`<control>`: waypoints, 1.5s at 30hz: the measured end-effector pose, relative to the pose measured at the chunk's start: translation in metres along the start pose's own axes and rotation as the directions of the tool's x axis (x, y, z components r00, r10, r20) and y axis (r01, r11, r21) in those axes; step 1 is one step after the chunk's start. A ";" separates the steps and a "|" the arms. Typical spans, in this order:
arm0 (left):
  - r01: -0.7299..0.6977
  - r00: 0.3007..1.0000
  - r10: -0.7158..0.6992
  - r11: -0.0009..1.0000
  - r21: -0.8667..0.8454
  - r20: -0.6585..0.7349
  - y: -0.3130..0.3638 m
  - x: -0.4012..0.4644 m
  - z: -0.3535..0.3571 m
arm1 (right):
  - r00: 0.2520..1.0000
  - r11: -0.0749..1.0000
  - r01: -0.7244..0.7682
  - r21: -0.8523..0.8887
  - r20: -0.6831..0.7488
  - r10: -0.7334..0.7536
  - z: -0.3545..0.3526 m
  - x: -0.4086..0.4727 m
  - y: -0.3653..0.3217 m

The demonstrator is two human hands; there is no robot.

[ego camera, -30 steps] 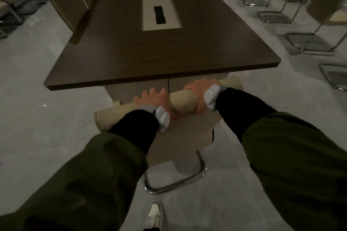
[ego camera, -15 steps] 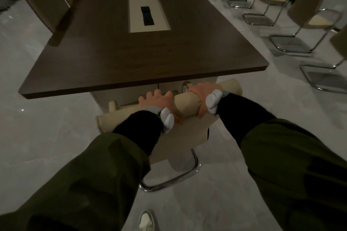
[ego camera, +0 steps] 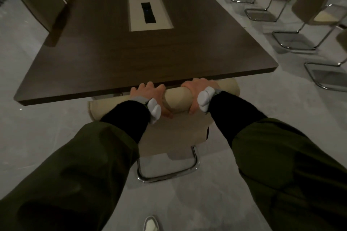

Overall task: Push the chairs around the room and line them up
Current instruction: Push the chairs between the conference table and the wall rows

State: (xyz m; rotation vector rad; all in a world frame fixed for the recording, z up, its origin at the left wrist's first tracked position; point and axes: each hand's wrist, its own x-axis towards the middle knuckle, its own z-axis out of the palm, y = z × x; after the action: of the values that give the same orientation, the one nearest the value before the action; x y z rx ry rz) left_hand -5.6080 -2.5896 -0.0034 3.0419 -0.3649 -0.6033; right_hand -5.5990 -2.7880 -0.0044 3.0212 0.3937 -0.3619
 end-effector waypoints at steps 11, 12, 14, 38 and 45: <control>-0.086 0.996 0.086 0.996 -0.011 0.000 -0.034 0.030 -0.025 | 0.997 0.997 -0.039 0.071 0.064 0.035 -0.015 0.039 -0.009; -0.086 0.996 0.086 0.996 -0.007 0.012 -0.035 0.030 -0.024 | 0.994 0.989 -0.044 0.141 0.106 0.029 -0.014 0.038 -0.009; -0.086 0.996 0.086 0.996 0.002 0.022 -0.032 0.026 -0.023 | 0.991 0.982 -0.053 0.184 0.133 0.029 -0.011 0.033 -0.007; -0.180 0.981 0.177 0.984 -0.021 -0.078 0.026 0.004 -0.014 | 0.963 0.944 -0.268 0.191 0.011 0.271 0.012 -0.046 0.003; -0.403 0.912 0.406 0.913 0.065 -0.049 0.114 0.014 -0.033 | 0.899 0.877 -0.438 0.196 0.107 0.425 0.005 -0.100 0.058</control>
State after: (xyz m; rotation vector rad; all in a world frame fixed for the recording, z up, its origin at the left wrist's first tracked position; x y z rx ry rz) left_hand -5.6081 -2.7051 0.0293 2.8860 -0.9907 -0.4750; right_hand -5.6789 -2.8688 0.0169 3.1676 -0.3508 -0.4823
